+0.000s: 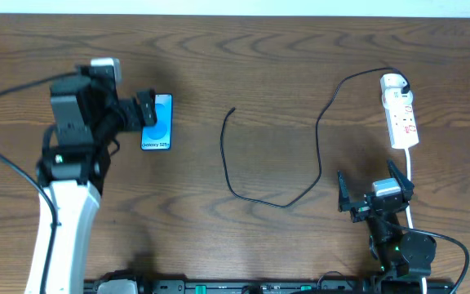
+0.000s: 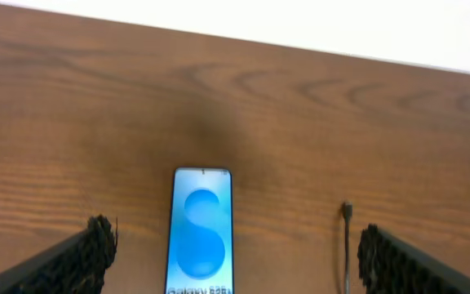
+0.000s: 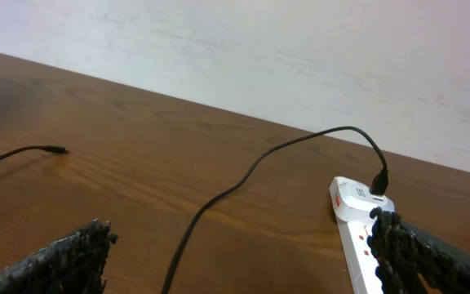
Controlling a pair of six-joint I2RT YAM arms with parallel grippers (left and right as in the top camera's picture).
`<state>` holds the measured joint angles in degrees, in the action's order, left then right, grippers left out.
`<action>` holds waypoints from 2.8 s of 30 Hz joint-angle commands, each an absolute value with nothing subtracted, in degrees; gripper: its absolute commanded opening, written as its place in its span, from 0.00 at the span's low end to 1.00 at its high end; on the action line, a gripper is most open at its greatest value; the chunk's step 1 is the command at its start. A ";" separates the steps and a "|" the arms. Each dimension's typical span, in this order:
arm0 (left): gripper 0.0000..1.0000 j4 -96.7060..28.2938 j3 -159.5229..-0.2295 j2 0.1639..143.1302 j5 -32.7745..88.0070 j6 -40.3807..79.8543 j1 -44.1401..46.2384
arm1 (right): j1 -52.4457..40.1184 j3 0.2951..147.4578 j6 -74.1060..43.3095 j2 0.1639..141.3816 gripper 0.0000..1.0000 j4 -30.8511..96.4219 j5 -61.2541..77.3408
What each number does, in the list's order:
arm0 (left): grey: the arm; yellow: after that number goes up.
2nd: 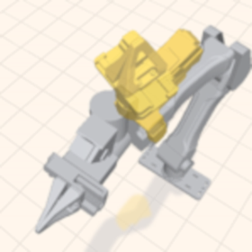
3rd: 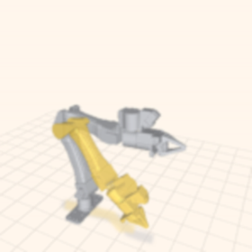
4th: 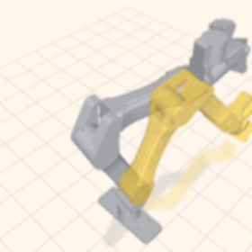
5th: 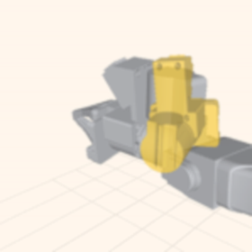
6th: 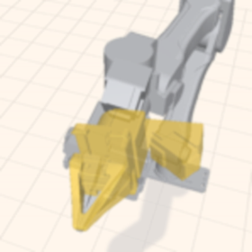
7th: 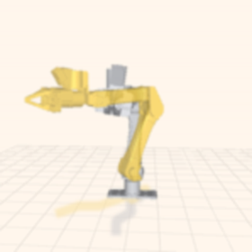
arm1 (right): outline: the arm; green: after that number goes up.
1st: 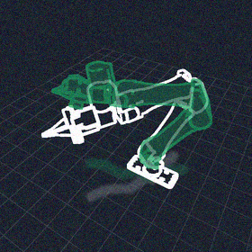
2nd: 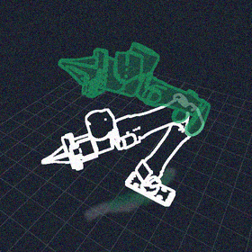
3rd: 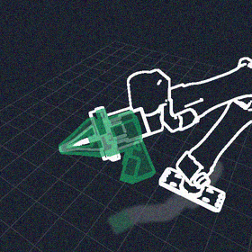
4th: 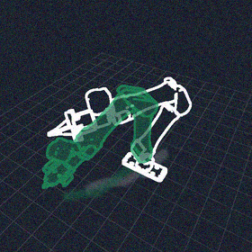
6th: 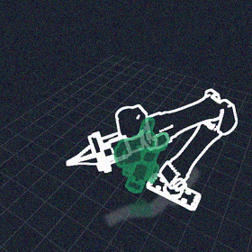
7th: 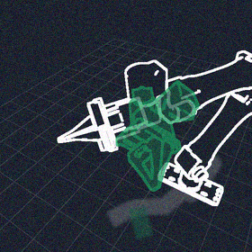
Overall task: Plug charger to phone and switch on socket
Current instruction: 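Reach the left gripper forward over the blue phone, then close the left gripper on the phone's bottom edge and tilt it up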
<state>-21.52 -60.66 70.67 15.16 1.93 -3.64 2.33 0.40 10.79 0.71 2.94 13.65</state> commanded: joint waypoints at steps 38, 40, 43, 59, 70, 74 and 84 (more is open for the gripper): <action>0.96 -39.97 -84.73 113.01 10.39 1.91 -1.02 | 1.67 0.32 10.13 0.34 0.99 3.20 14.04; 0.96 -39.66 -84.73 114.17 9.74 1.93 -0.78 | 1.67 0.32 10.13 0.34 0.99 3.18 14.04; 0.96 -39.66 -84.73 115.57 7.05 1.78 0.12 | 1.67 0.32 10.13 0.34 0.99 3.20 14.04; 0.96 -36.47 -84.68 120.16 1.87 1.74 2.81 | 1.67 0.32 10.11 0.34 0.99 3.20 14.04; 0.96 -35.68 -84.55 120.81 1.91 1.76 2.81 | 1.67 0.32 10.13 0.34 0.99 3.20 14.04; 0.96 -36.12 -84.55 121.86 2.42 1.83 2.81 | 1.67 0.32 10.13 0.34 0.99 3.20 14.04; 0.84 -37.36 -84.55 123.59 2.57 2.04 2.90 | 1.67 0.32 10.13 0.34 0.99 3.20 14.04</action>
